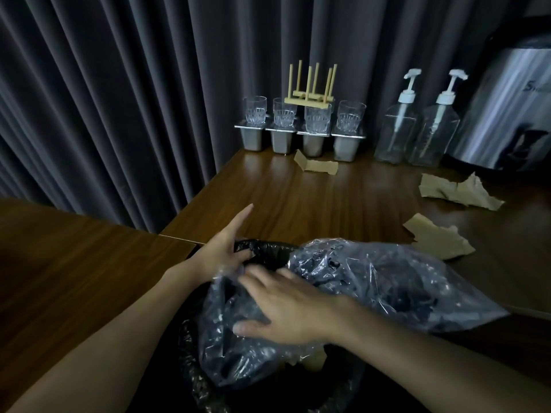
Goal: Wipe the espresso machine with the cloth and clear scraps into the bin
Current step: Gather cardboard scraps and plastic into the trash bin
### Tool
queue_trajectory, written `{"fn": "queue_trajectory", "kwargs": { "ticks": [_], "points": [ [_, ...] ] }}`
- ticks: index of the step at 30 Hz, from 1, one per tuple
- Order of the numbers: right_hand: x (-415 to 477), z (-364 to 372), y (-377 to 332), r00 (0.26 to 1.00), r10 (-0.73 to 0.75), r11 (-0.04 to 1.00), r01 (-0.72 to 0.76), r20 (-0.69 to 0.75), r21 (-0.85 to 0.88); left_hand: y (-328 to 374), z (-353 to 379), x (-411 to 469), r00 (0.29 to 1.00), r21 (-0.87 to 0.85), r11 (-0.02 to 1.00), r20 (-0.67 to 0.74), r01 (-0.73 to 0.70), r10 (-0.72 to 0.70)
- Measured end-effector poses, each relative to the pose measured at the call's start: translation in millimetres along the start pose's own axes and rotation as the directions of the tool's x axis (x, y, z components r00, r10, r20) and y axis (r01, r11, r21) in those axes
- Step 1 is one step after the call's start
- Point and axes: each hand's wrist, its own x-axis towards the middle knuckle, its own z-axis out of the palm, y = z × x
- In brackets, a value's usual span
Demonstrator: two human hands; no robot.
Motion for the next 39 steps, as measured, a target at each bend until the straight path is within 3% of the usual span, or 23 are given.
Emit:
{"fn": "queue_trajectory", "kwargs": {
  "ticks": [5, 8, 11, 16, 19, 21, 23, 25, 31, 36, 39],
  "points": [
    [7, 38, 1, 0.981, 0.02, 0.992, 0.005, 0.194, -0.127, 3, 1, -4, 0.999, 0.022, 0.999, 0.021, -0.038, 0.038],
    [11, 34, 0, 0.977, 0.064, 0.998, -0.061, 0.205, -0.022, -2, 0, -1, 0.998, 0.042, 0.998, 0.028, -0.053, 0.052],
    [6, 22, -1, 0.99, 0.107, 0.989, -0.115, 0.093, 0.088, -5, -1, -1, 0.997, 0.059, 0.996, 0.027, -0.072, 0.071],
    [-32, -19, -18, 0.982, 0.132, 0.99, -0.124, -0.134, 0.068, -7, 0, 1, 0.996, 0.077, 0.993, 0.015, -0.09, 0.089],
    [-73, -48, -22, 0.912, 0.189, 0.979, -0.205, -0.363, -0.004, -8, 0, 2, 0.995, 0.088, 0.991, 0.015, -0.103, 0.102],
    [-97, -59, -8, 0.839, 0.307, 0.937, -0.35, -0.45, -0.013, -7, 0, 2, 0.995, 0.08, 0.992, 0.027, -0.098, 0.097],
    [-109, -57, 16, 0.797, 0.475, 0.873, -0.481, -0.373, 0.084, -6, 1, 2, 0.995, 0.091, 0.991, 0.026, -0.095, 0.093],
    [-108, -48, 32, 0.795, 0.543, 0.835, -0.479, -0.269, 0.269, -5, 2, 1, 0.995, 0.099, 0.991, 0.015, -0.095, 0.094],
    [-76, -27, 29, 0.837, 0.52, 0.761, -0.363, -0.171, 0.538, -5, 4, -2, 0.996, 0.073, 0.994, -0.01, -0.086, 0.086],
    [-23, 19, 9, 0.871, 0.49, 0.715, -0.388, -0.022, 0.582, -3, 3, -4, 0.997, 0.079, 0.994, -0.007, -0.074, 0.075],
    [4, 43, -9, 0.91, 0.409, 0.739, -0.371, 0.064, 0.562, -2, 7, -8, 0.997, 0.06, 0.995, -0.031, -0.074, 0.075]
  ]
}}
